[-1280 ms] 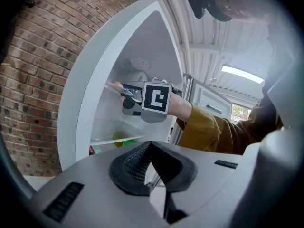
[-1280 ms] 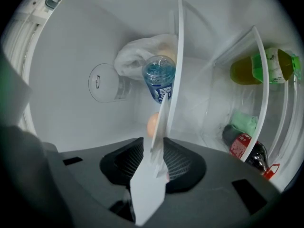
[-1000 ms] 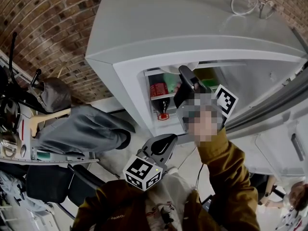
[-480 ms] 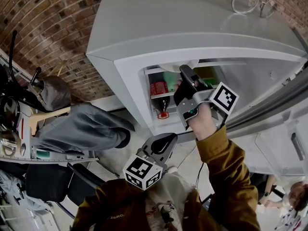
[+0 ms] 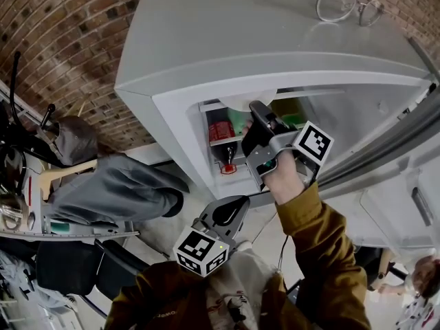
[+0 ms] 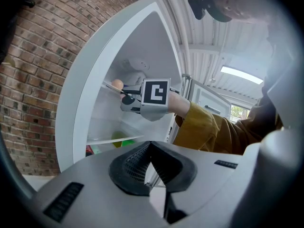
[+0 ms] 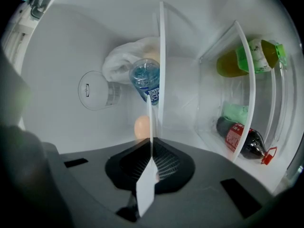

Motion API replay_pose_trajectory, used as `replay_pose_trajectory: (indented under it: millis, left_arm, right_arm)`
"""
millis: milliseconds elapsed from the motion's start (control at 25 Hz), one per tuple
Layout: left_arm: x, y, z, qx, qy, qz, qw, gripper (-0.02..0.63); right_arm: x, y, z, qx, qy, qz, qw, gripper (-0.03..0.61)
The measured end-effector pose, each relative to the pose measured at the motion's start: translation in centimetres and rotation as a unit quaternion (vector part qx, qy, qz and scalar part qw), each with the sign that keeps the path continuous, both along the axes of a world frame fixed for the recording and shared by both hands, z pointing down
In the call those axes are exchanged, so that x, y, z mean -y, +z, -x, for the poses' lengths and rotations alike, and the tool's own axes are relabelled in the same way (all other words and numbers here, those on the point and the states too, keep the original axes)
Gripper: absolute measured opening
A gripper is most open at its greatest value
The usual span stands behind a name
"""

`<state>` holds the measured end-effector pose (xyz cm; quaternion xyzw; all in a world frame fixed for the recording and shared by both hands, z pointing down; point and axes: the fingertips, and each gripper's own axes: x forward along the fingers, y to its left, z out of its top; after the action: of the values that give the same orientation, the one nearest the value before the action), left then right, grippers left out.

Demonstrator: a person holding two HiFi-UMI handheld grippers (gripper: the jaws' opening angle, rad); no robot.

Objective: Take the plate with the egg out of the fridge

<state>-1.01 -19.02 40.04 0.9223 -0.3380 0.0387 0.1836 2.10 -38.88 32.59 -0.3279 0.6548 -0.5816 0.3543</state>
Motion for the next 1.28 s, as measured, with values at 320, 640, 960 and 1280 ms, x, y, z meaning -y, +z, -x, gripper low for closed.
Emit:
replay_pose_trajectory:
  millis: [320, 640, 960, 1280]
  left_arm:
    - [-0.4, -0.2, -0.3, -0.003, 0.004, -0.002, 1.0, 0.008]
    - [-0.7, -0.4, -0.8, -0.006, 0.012, -0.005, 0.9999, 0.008]
    - [-1.3, -0.3, -1.3, -0.01, 0.023, -0.004, 0.9997, 0.008]
    - [-1.7, -0.3, -1.8, -0.013, 0.037, -0.002, 0.9992, 0.008]
  right_arm:
    - [-0.6, 0.0, -0.3, 0.006, 0.001, 0.007, 1.0, 0.021]
    - [-1.7, -0.1, -0.5, 0.006, -0.009, 0.011, 1.0, 0.021]
    - [-3.6, 0.1, -1.0, 0.007, -0.014, 0.019, 1.0, 0.021]
    - [-6.0, 0.0, -2.0, -0.005, -0.015, 0.004, 1.0, 0.021]
